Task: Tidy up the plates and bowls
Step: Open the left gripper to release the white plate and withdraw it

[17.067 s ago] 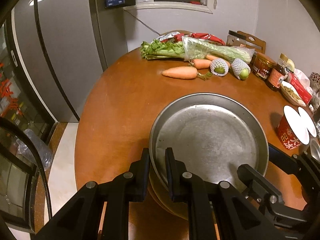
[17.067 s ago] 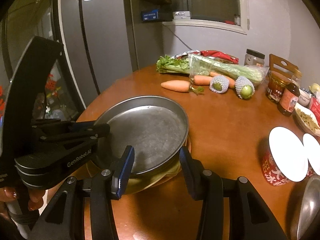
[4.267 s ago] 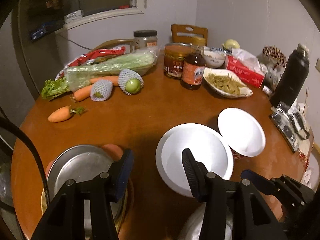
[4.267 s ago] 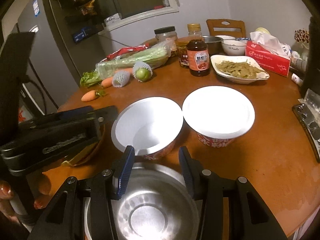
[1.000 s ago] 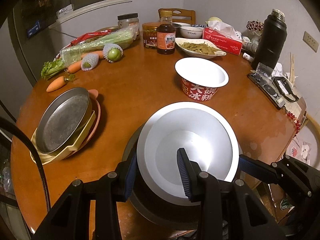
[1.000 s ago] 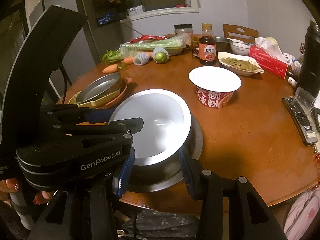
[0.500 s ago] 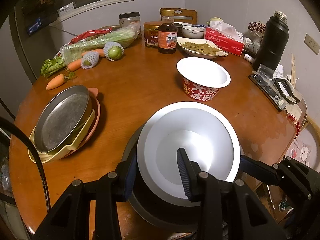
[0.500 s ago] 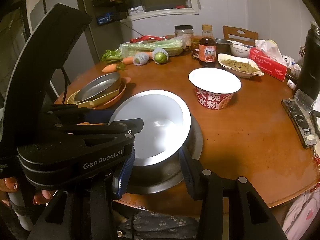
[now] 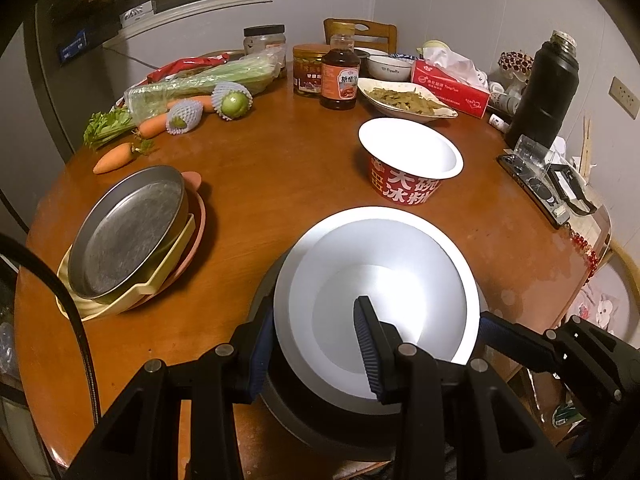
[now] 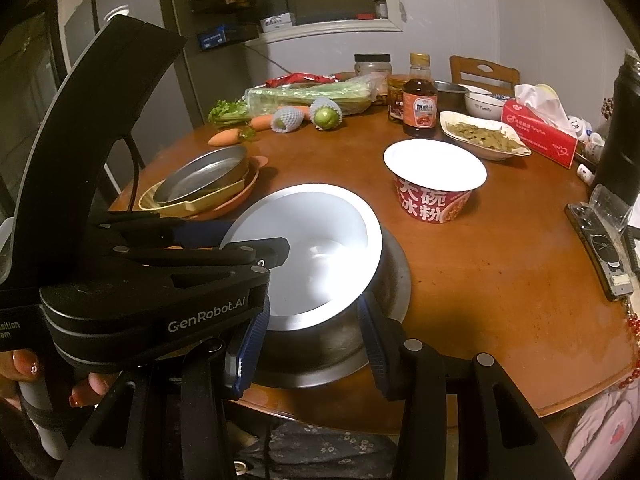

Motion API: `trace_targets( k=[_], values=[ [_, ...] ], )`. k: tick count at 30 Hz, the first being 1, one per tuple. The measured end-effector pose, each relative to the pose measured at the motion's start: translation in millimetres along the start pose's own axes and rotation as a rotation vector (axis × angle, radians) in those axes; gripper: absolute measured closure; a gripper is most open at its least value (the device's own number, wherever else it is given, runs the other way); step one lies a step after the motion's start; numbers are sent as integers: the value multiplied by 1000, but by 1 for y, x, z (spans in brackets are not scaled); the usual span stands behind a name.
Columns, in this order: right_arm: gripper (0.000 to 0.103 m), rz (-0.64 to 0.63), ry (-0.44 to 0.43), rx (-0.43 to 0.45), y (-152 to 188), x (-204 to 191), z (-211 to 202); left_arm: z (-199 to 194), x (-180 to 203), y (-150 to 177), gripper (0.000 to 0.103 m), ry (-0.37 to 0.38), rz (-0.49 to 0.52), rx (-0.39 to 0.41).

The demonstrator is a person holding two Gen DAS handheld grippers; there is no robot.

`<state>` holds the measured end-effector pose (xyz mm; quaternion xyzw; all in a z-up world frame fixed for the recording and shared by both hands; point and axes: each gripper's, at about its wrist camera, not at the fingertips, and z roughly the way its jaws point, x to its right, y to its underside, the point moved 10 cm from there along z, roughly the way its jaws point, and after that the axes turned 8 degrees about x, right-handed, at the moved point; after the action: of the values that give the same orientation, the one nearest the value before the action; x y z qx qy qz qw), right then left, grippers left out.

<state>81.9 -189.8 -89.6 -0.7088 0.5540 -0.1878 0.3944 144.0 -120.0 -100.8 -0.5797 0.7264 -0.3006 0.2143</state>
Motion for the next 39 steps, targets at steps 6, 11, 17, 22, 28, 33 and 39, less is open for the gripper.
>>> trace_targets(
  k=[6,11,17,22,28,33,39],
  values=[
    [55,2,1,4,-1,0,-1,-3,-2,-1,64,-11,-3,8],
    [55,4,-3,10,-2,1,-3,-5,-3,-2,64,-15,-6,12],
    [55,8,0,14,-4,1,-4,-8,-5,-2,64,-17,-12,19],
    [55,10,5,26,-7,3,-8,-16,-5,-4,63,-18,-15,37],
    [55,19,16,44,-11,8,-14,-29,-6,-10,63,-24,-20,65],
    [55,30,25,57,-14,12,-20,-38,-5,-14,63,-28,-17,87],
    [55,53,41,88,-22,22,-27,-48,-1,-22,62,-4,-38,137]
  ],
)
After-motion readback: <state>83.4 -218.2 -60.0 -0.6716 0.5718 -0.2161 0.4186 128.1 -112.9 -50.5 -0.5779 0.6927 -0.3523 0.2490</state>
